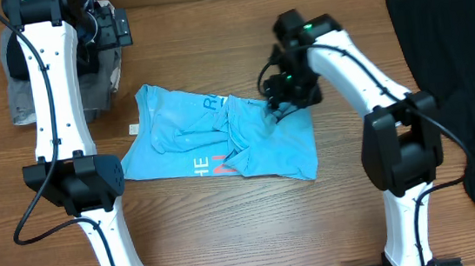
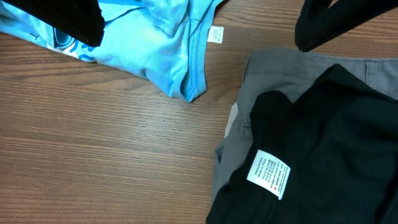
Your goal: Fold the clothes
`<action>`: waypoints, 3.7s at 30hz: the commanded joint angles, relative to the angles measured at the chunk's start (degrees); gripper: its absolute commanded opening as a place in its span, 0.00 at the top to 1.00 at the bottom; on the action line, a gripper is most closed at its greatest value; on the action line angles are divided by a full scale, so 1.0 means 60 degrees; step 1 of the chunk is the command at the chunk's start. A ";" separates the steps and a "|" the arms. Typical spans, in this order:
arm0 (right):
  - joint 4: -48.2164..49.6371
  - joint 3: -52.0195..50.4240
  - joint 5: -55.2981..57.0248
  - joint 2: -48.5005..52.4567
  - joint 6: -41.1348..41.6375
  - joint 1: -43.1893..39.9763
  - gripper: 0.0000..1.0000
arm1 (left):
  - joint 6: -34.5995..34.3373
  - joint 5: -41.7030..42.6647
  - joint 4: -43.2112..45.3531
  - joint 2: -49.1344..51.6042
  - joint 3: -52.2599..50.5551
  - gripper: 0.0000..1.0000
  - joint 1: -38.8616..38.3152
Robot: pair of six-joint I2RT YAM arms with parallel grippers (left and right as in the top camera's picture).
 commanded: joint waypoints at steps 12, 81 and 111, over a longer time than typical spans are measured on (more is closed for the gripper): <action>0.0131 -0.1056 -0.0841 -0.0382 -0.0007 -0.1155 0.24 | 0.0149 0.0080 -0.0255 -0.0215 0.0058 0.00 -0.0007; 0.2707 -0.2084 -0.1399 -0.0382 -0.0678 -0.4335 0.00 | 0.0860 0.0929 -0.1927 0.3942 -0.1537 0.00 -0.2860; 0.2171 -0.2080 -0.4237 -0.0557 -0.0568 -0.4197 0.33 | 0.1647 0.0994 -0.1188 0.1118 -0.0929 0.96 -0.1934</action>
